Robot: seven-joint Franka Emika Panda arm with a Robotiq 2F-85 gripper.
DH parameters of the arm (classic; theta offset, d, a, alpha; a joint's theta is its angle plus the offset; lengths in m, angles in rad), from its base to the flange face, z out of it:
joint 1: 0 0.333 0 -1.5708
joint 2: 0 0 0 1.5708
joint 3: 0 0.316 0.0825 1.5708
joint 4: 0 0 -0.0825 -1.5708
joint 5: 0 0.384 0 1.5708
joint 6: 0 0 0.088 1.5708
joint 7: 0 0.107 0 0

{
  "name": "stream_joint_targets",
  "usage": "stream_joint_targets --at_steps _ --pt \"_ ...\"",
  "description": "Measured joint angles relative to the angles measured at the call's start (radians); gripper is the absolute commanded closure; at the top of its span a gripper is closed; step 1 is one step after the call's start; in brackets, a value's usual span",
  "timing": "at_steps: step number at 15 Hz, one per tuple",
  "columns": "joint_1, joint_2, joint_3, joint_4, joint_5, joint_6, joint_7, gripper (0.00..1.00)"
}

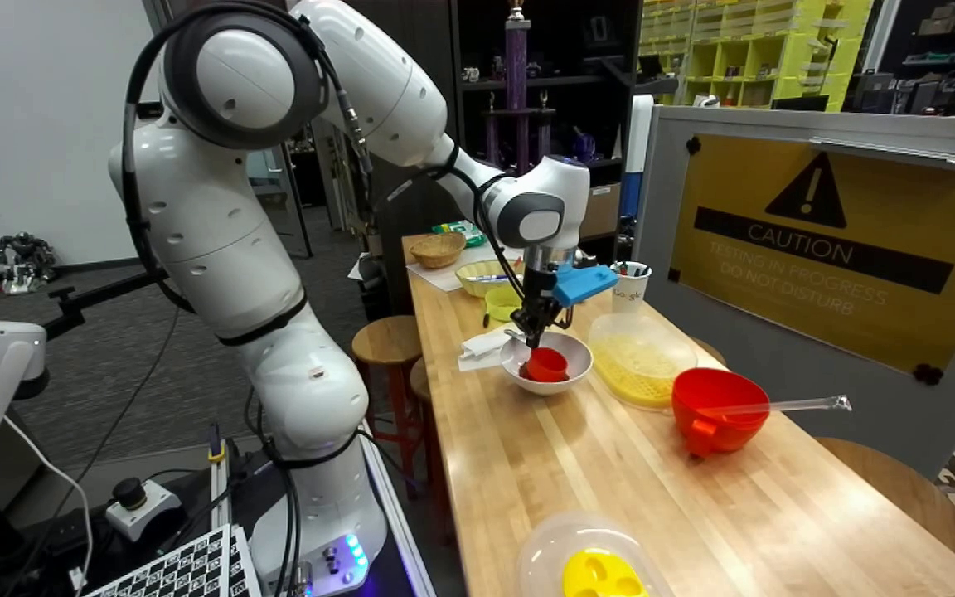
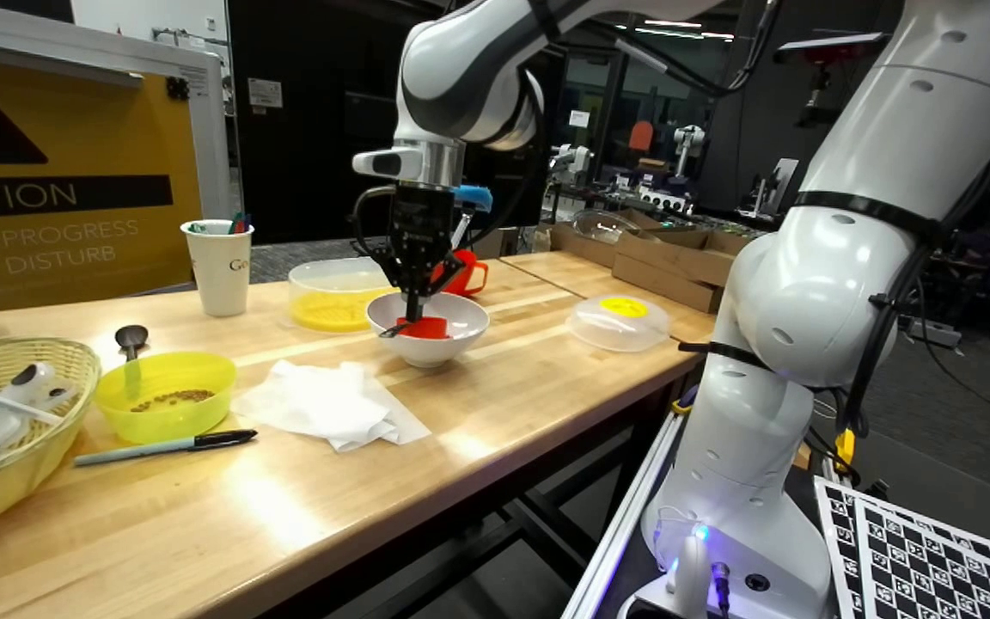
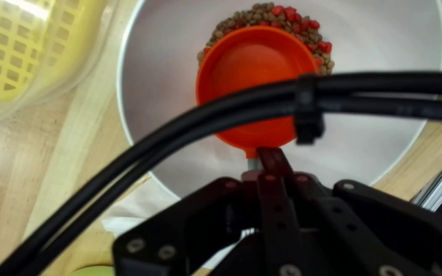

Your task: Use the scoop to stir the contents of the white bowl

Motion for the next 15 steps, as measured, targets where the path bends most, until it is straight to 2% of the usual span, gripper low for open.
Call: stream_joint_targets --at_steps 2,3,5,15 --pt "-0.004 0.007 0.000 0.000 0.000 -0.003 0.000 1.00" --pt "-0.006 0.011 -0.001 0.003 0.001 -0.005 0.000 0.74" --pt "-0.014 0.017 -0.002 0.009 0.002 -0.009 0.001 0.69" --pt "-0.035 0.025 -0.004 0.016 0.003 -0.010 0.002 0.03"
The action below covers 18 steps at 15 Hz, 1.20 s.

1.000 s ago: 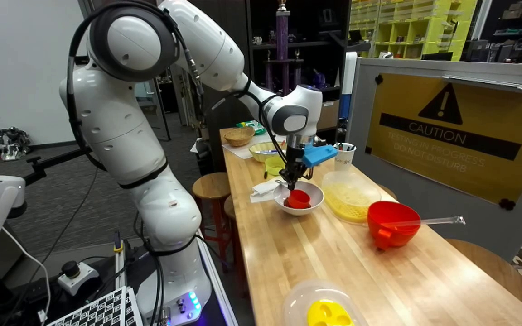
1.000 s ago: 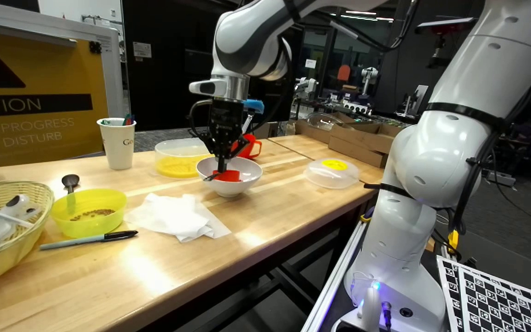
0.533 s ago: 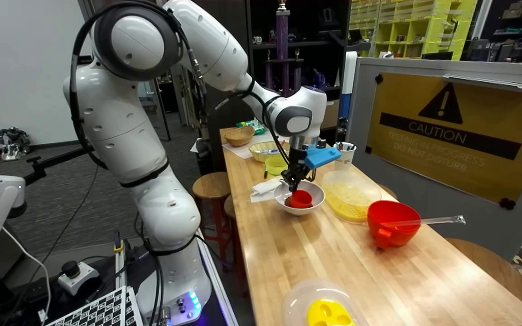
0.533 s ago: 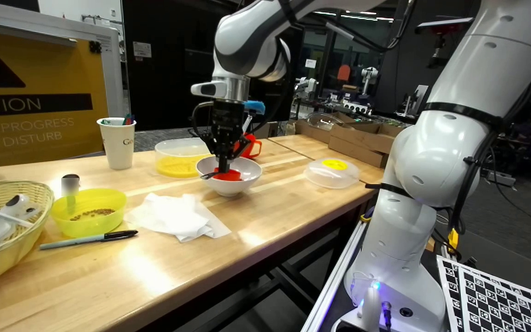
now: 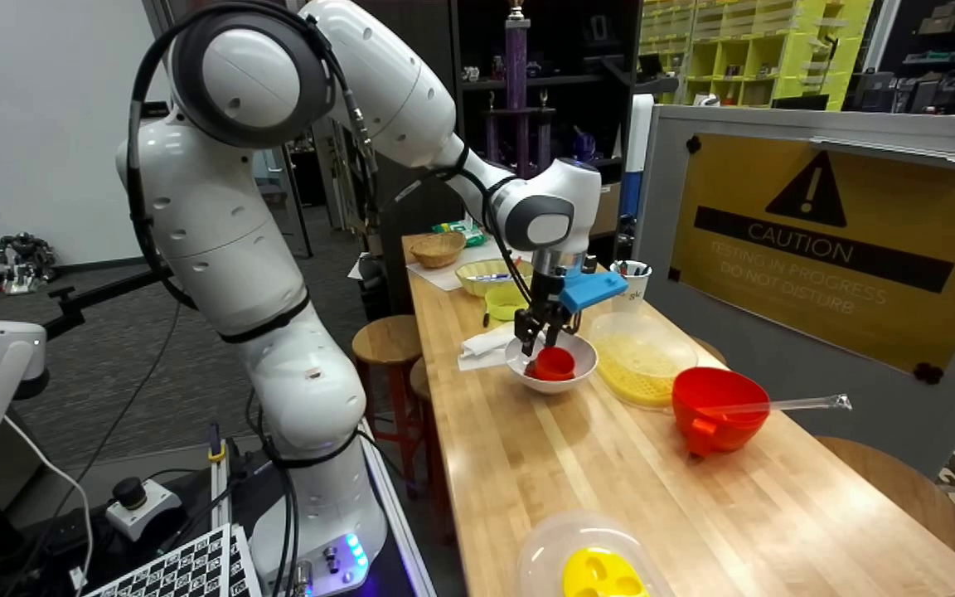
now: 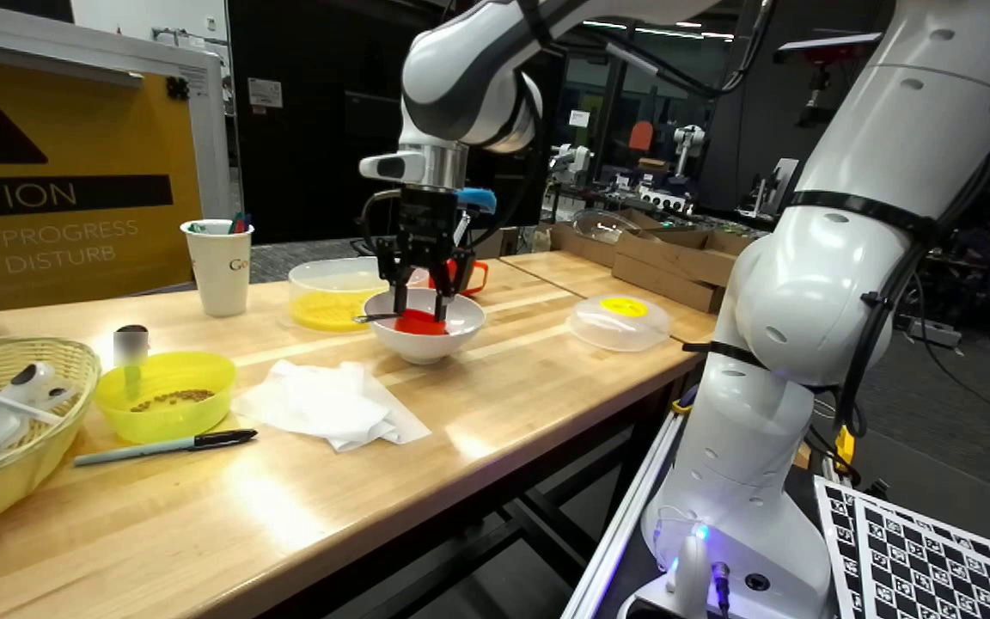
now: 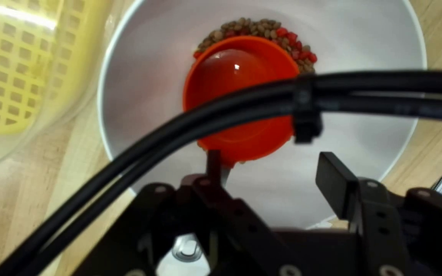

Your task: Use the scoop to stir the contents of the white bowl

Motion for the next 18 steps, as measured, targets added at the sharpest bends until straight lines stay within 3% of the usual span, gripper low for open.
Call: stream_joint_targets --at_steps 8,13,18 --pt "-0.014 0.000 -0.001 0.000 0.000 0.000 0.043 0.00" --pt "-0.023 -0.009 0.002 -0.017 0.004 0.003 0.283 0.00" --pt "-0.007 -0.072 0.048 -0.053 0.090 0.003 0.574 0.00"
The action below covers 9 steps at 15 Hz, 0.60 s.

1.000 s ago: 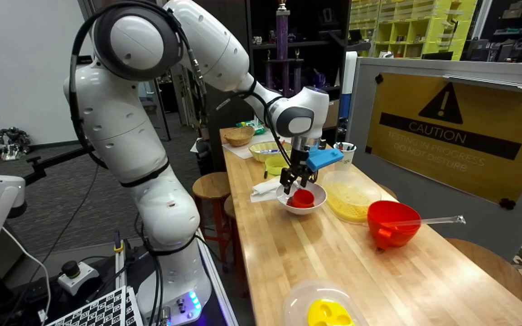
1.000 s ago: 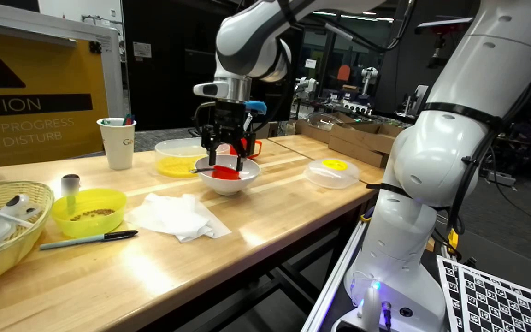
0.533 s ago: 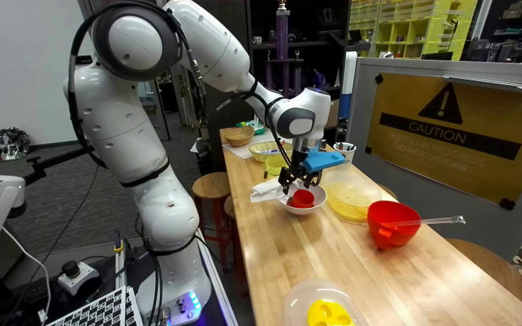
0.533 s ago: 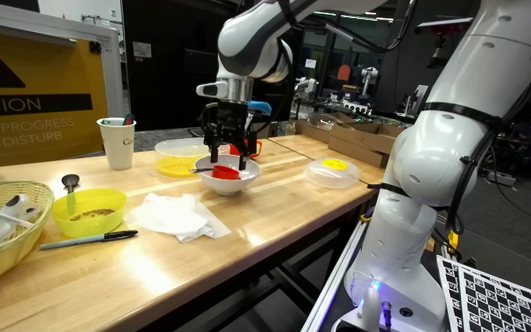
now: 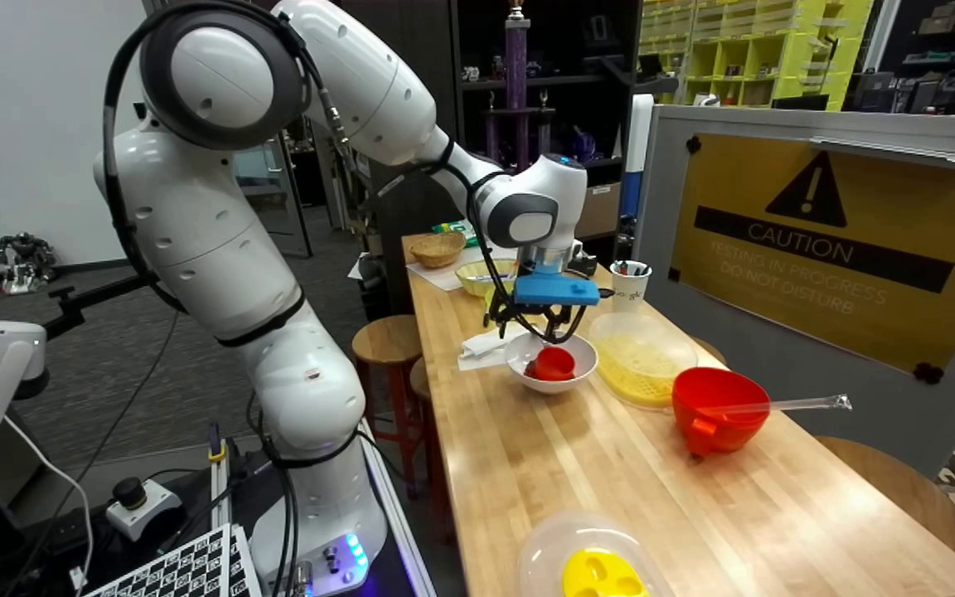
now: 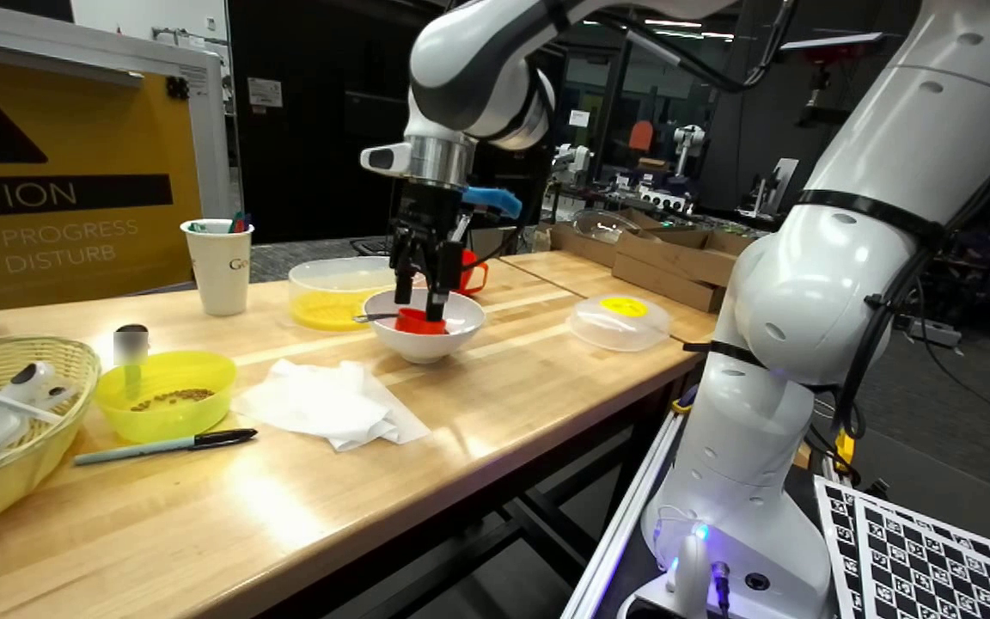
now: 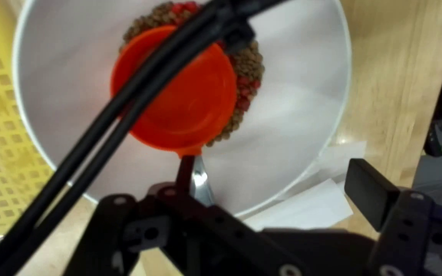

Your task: Use the scoop to stir the contents of the white bowl

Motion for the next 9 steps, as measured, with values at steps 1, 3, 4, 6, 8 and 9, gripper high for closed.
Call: stream_joint_targets --at_steps 1,3,4,6,8,9 --pt "0.009 -0.019 0.012 -0.007 0.020 -0.001 0.061 0.00" --pt "0.030 -0.055 0.029 -0.020 0.043 -0.001 0.167 0.00" --pt "0.039 -0.071 0.033 -0.025 0.046 0.000 0.212 0.00" --pt "0.050 -0.091 0.034 -0.034 0.046 -0.001 0.281 0.00" --pt "0.052 -0.098 0.028 -0.042 0.046 -0.001 0.308 0.00" --pt "0.052 -0.098 0.023 -0.046 0.046 0.000 0.311 0.00"
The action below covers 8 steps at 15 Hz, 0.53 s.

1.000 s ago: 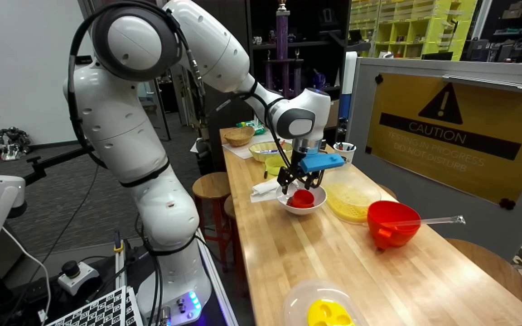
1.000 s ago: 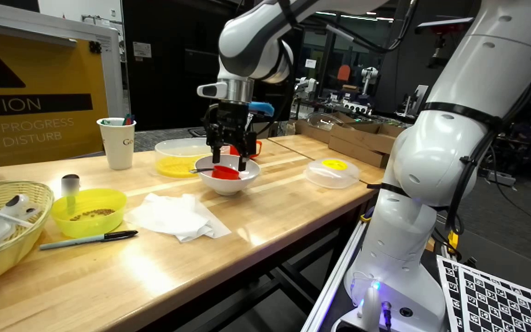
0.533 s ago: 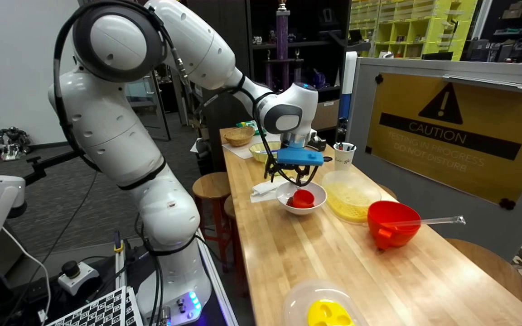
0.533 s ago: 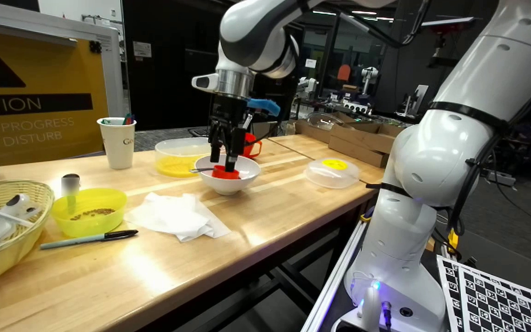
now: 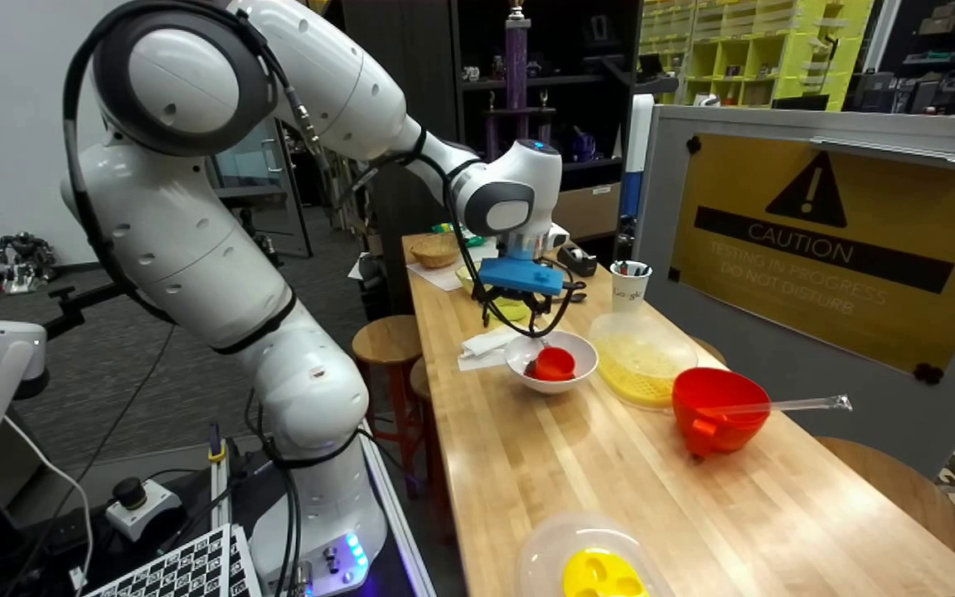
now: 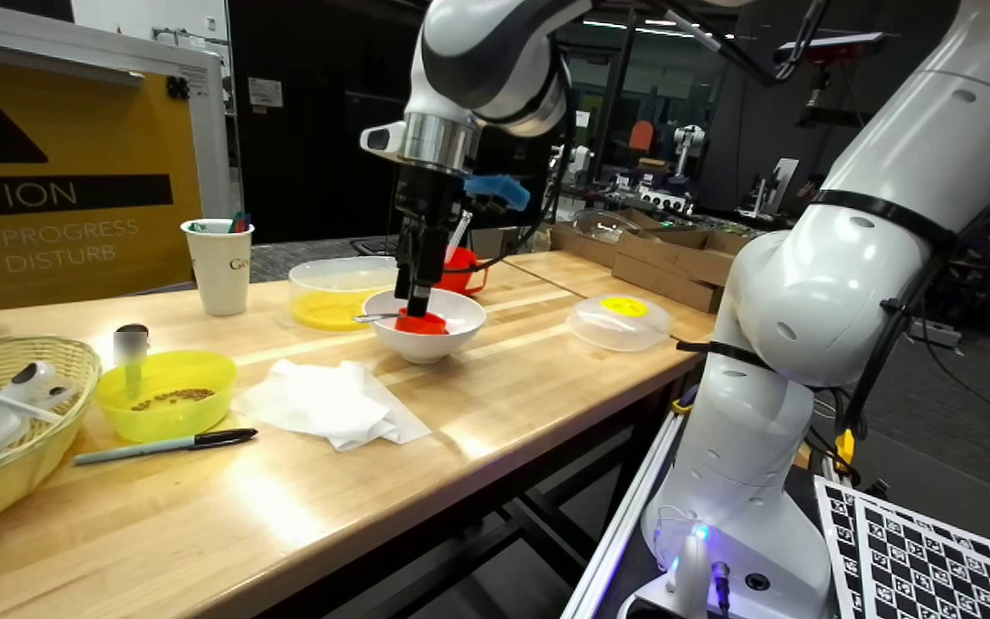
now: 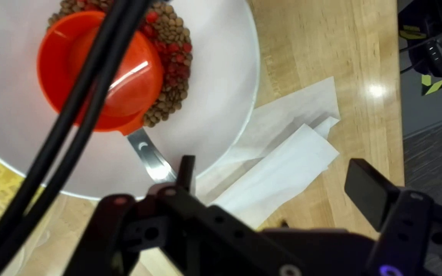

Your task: Use the scoop to stir the contents of the white bowl

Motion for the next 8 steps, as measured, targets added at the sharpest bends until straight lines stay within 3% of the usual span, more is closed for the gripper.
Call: stream_joint_targets --at_steps 8 --pt "0.000 0.001 -0.027 -0.012 -0.066 0.024 -0.043 0.00"
